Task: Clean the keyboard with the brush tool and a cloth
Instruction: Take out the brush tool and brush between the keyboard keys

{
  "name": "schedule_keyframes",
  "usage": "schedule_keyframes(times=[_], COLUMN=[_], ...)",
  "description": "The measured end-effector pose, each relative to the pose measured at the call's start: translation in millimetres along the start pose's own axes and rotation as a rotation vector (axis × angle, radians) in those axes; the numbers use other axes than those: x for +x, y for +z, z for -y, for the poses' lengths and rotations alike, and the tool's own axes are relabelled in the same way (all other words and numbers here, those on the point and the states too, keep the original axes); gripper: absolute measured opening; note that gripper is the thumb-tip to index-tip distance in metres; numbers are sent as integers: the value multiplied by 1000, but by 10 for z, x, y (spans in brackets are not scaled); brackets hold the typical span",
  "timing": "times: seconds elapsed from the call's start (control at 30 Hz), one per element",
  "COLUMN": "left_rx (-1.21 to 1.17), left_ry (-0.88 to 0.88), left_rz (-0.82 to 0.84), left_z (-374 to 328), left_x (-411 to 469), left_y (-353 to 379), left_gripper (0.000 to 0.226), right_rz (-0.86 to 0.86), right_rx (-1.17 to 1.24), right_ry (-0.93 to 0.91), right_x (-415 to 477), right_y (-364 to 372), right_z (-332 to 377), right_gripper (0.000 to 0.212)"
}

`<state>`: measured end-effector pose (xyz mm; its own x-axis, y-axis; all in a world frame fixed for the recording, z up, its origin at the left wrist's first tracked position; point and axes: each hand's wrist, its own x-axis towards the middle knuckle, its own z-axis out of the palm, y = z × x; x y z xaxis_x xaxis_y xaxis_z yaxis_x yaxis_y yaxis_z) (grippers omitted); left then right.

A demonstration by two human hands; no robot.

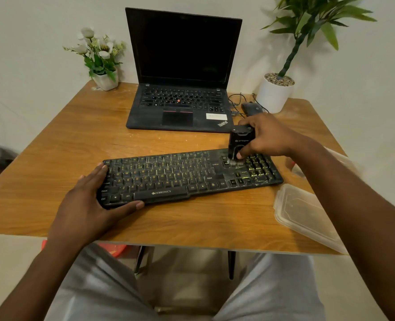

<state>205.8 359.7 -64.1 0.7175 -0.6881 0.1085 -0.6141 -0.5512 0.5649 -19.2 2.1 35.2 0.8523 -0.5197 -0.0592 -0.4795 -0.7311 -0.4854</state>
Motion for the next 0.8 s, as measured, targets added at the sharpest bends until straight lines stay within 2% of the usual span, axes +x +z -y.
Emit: schedule_keyframes(times=[0.13,0.5,0.8], left_rx=[3,6,3], left_ry=[-23,-23,-16], left_rz=[6,3,-1], left_z=[-7,-1,50], left_x=[2,6,13], left_y=[-8,6,21], left_gripper=[132,131,135], right_rz=[-84,46,-42], right_rx=[0,136,170], right_ry=[2,21,47], right_x=[29,-164,-289], right_y=[75,36,50], right_z=[38,-88,-170], right_gripper=[43,39,38])
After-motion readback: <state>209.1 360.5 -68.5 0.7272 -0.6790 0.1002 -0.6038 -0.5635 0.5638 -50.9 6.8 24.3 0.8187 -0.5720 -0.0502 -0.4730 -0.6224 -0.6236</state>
